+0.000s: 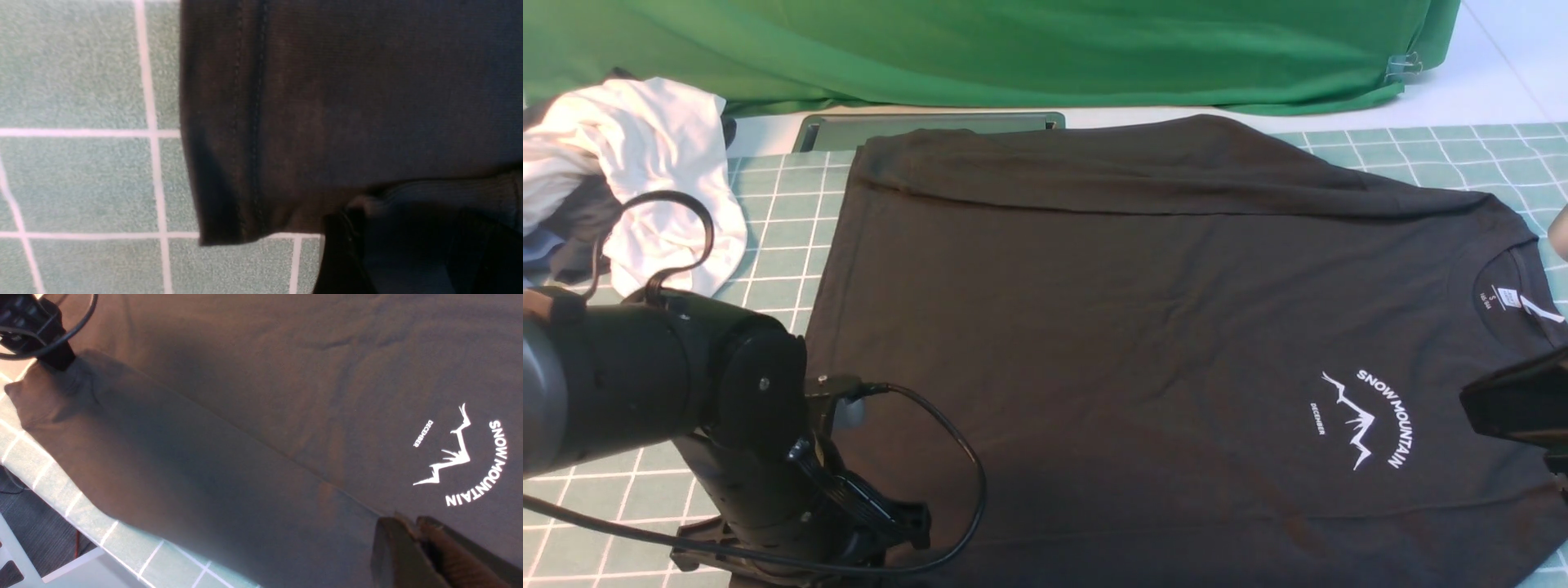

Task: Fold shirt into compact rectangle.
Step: 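Grasp the left edge of the dark T-shirt lying flat on the table, then fold the left side of the black T-shirt inward over its body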

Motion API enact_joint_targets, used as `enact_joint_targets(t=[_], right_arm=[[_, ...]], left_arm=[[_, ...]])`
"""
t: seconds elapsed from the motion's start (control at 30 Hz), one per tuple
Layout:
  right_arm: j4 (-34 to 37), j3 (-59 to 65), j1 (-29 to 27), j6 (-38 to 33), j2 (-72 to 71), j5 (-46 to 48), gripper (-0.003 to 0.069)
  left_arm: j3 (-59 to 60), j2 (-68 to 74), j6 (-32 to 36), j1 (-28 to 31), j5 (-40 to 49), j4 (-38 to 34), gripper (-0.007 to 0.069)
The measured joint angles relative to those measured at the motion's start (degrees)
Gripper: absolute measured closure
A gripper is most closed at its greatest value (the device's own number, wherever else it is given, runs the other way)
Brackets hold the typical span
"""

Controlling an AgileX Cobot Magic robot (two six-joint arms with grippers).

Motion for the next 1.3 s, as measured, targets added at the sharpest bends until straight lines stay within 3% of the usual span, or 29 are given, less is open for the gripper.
enact_joint_targets(t=[0.77, 0.9, 1.1, 1.3], right_arm=[[0.0, 0.0, 0.0, 0.0, 0.0, 0.0, 0.0543], [0.0, 0.0, 0.0, 0.0, 0.0, 0.0, 0.0536], [0.0, 0.0, 0.0, 0.0, 0.0, -0.83, 0.0533], [0.0, 0.0, 0.0, 0.0, 0.0, -1.53, 0.0525]], left_arm=[[0.0, 0.54, 1.2, 0.0, -2.84, 0.04, 0.0294], [0.0, 0.54, 0.84, 0.0, -3.72, 0.48, 0.0371], [-0.12, 0.54, 0.51, 0.0, -6.62, 0.6, 0.0573], [-2.82, -2.57, 1.77, 0.0, -2.91, 1.84, 0.0605]])
